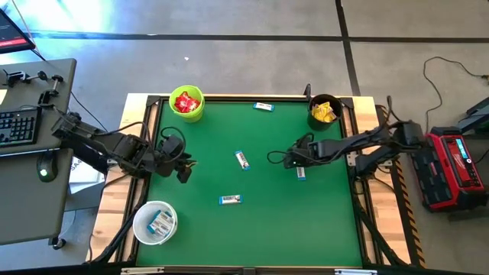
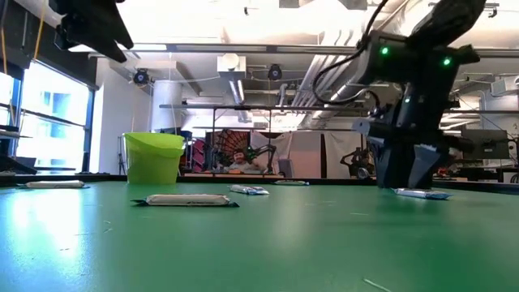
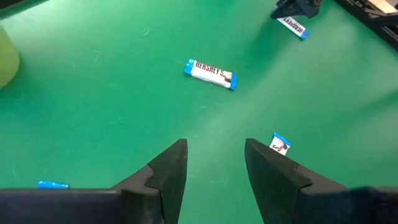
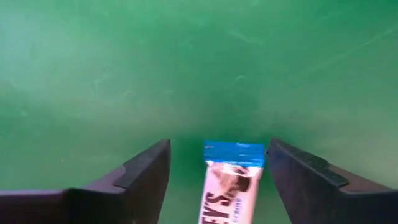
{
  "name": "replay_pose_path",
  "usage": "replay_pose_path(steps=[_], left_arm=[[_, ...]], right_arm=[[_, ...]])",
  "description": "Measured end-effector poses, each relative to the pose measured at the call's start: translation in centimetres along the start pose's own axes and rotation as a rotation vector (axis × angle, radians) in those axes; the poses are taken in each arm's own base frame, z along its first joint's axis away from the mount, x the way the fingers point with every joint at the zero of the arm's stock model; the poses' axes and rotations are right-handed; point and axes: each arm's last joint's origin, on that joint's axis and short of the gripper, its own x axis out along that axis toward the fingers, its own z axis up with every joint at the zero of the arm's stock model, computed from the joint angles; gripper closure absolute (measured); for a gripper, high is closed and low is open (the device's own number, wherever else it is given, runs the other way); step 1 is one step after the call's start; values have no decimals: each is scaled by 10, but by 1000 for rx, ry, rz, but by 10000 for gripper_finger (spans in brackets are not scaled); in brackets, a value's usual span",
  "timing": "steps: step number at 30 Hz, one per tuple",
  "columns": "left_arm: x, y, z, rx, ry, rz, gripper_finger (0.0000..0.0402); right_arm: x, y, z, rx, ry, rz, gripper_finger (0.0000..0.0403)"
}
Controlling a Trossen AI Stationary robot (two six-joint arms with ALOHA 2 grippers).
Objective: Sort candy by brand, put in halloween buckets
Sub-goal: Put the white chocolate into the white bucket
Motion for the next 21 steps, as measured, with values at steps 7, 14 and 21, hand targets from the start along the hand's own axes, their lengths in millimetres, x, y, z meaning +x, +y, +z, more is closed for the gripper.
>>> replay_pose_path(steps=[7, 14, 21], left_arm=[[0, 0, 0, -1, 3, -1, 248], [0, 0, 0, -1, 3, -1, 248], [0, 0, 0, -1, 3, -1, 248]], right_arm=[[9, 3, -2, 19, 43, -14, 204], [10, 2, -3, -9, 39, -24, 305], [10, 4, -3, -63, 58, -5, 395]])
